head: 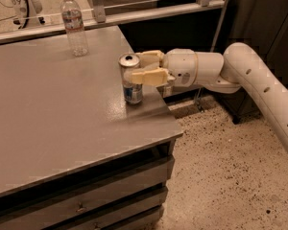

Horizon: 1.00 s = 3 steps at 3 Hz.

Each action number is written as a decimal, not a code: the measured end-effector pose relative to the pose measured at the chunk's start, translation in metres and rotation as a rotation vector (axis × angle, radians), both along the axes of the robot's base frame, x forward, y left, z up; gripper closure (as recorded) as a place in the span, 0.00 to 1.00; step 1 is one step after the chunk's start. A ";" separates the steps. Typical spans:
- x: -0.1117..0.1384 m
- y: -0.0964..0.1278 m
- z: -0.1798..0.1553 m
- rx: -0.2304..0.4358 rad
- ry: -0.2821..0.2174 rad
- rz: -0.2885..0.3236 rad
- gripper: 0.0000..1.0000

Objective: Place redbull can upright

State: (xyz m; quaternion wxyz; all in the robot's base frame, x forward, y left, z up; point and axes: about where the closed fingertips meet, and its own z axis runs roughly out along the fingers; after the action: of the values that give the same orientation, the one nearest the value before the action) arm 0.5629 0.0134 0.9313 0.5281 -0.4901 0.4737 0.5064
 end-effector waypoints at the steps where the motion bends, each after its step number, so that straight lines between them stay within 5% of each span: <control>1: 0.002 -0.003 -0.005 0.009 0.015 -0.004 0.36; 2: 0.003 -0.006 -0.009 0.011 0.025 -0.009 0.12; 3: 0.003 -0.008 -0.011 0.009 0.032 -0.014 0.00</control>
Offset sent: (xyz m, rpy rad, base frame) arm 0.0060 -0.0146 -0.0147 0.0142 0.0400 -0.0262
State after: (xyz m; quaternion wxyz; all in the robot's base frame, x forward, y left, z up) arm 0.5663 0.0059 0.9201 0.5261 -0.4762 0.4833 0.5127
